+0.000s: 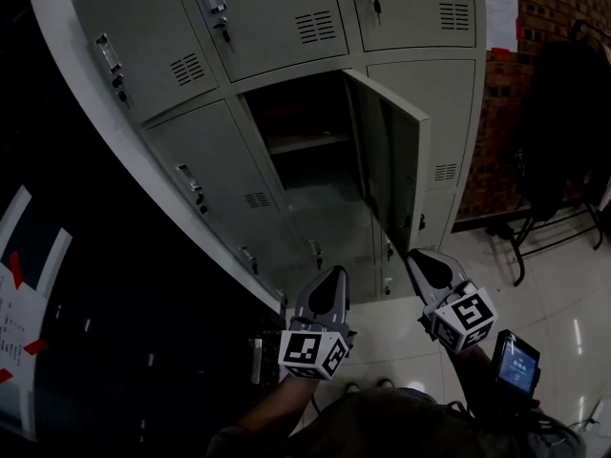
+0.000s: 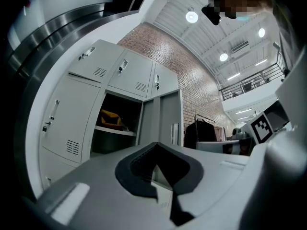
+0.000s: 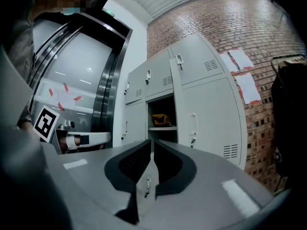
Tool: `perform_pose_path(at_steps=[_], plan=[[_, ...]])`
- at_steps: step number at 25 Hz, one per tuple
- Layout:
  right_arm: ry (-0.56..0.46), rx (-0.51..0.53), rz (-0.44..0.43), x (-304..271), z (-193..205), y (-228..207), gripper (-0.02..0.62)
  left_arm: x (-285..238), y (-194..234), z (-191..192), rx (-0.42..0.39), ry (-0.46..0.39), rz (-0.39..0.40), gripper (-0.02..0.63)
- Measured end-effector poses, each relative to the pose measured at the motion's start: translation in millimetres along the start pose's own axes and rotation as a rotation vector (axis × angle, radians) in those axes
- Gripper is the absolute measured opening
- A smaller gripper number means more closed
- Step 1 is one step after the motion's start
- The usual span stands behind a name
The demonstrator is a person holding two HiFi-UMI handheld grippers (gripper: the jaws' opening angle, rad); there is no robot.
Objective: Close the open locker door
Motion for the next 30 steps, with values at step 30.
perform_pose_path(at_steps=[30], plan=[[-0.028,0.094,-0.24,-72.1,-34.1,-51.8,0.147,-41.4,34.2,5.3,0.009,-0.003,-0.07,-0.005]])
Point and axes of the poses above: the fingertips, and each gripper's own axes: x backward along the fingers, y to its left, z out of its underside, the point moved 5 cm from there along x, backward along the fingers
